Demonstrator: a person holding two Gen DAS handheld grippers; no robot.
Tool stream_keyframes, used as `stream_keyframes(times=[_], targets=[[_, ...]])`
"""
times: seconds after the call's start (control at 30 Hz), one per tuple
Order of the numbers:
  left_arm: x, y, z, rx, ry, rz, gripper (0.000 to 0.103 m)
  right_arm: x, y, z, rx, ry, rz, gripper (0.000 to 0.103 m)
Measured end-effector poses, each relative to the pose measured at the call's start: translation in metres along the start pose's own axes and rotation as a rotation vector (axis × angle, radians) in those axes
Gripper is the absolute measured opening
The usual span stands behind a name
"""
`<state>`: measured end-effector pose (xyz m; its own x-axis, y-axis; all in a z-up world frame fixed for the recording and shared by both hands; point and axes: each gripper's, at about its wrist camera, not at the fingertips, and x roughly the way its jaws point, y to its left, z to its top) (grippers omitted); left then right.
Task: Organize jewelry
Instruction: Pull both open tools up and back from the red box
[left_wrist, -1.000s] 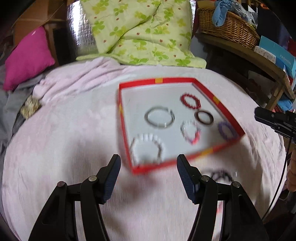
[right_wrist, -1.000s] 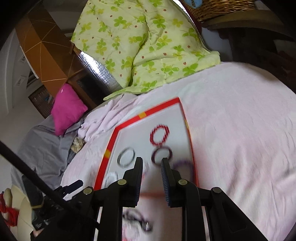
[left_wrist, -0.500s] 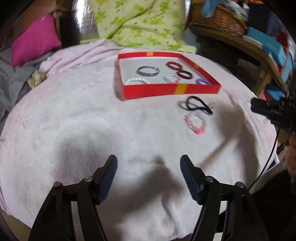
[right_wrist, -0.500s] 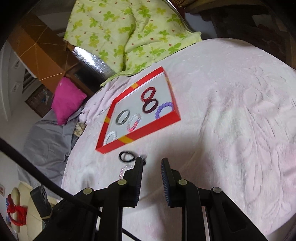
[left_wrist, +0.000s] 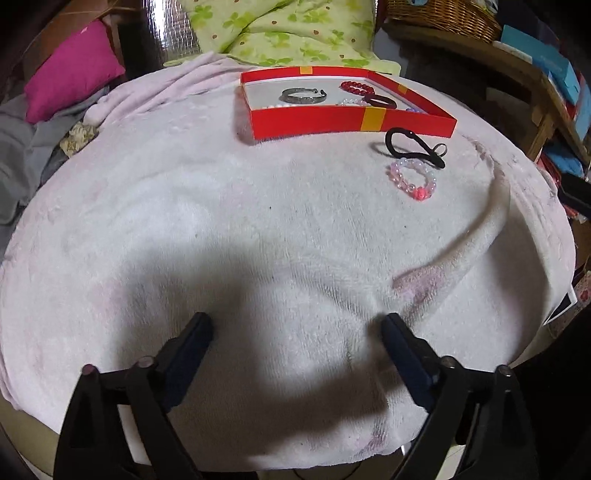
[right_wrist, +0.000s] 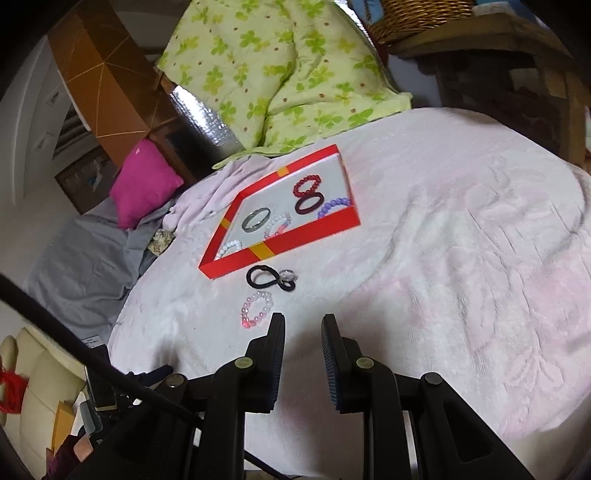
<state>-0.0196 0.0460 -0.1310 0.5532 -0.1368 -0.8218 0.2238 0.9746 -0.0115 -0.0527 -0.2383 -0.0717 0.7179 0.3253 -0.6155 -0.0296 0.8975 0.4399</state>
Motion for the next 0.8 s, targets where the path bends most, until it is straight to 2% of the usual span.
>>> stream_keyframes(times=[0.1,0.2,0.37,0.47,0.53,0.67,0.8], targets=[[0.002,-0.004,-0.003,0.012,0.018,0.007,0.103,-0.004,0.008,-0.007,0.004,0.029,-0.03,0.023],[0.002,-0.002,-0.004,0.018,0.033,-0.02,0.103,-0.015,0.032,-0.002,-0.042,0.046,-0.038,0.023],[-0.001,-0.001,-0.004,0.016,0.057,-0.03,0.103,-0.043,0.073,0.019,-0.124,-0.037,0.037,0.023],[-0.007,-0.001,-0.003,0.006,0.05,-0.001,0.103,-0.055,0.084,0.019,-0.146,-0.071,0.082,0.023],[-0.024,-0.002,-0.003,-0.007,-0.001,0.028,0.102,-0.06,0.087,0.012,-0.165,-0.085,0.102,0.023],[-0.066,-0.002,-0.012,-0.037,-0.145,0.04,0.103,-0.062,0.087,-0.003,-0.176,-0.087,0.123,0.023],[-0.098,-0.007,-0.014,-0.052,-0.189,0.068,0.103,-0.063,0.08,-0.009,-0.153,-0.076,0.153,0.023]])
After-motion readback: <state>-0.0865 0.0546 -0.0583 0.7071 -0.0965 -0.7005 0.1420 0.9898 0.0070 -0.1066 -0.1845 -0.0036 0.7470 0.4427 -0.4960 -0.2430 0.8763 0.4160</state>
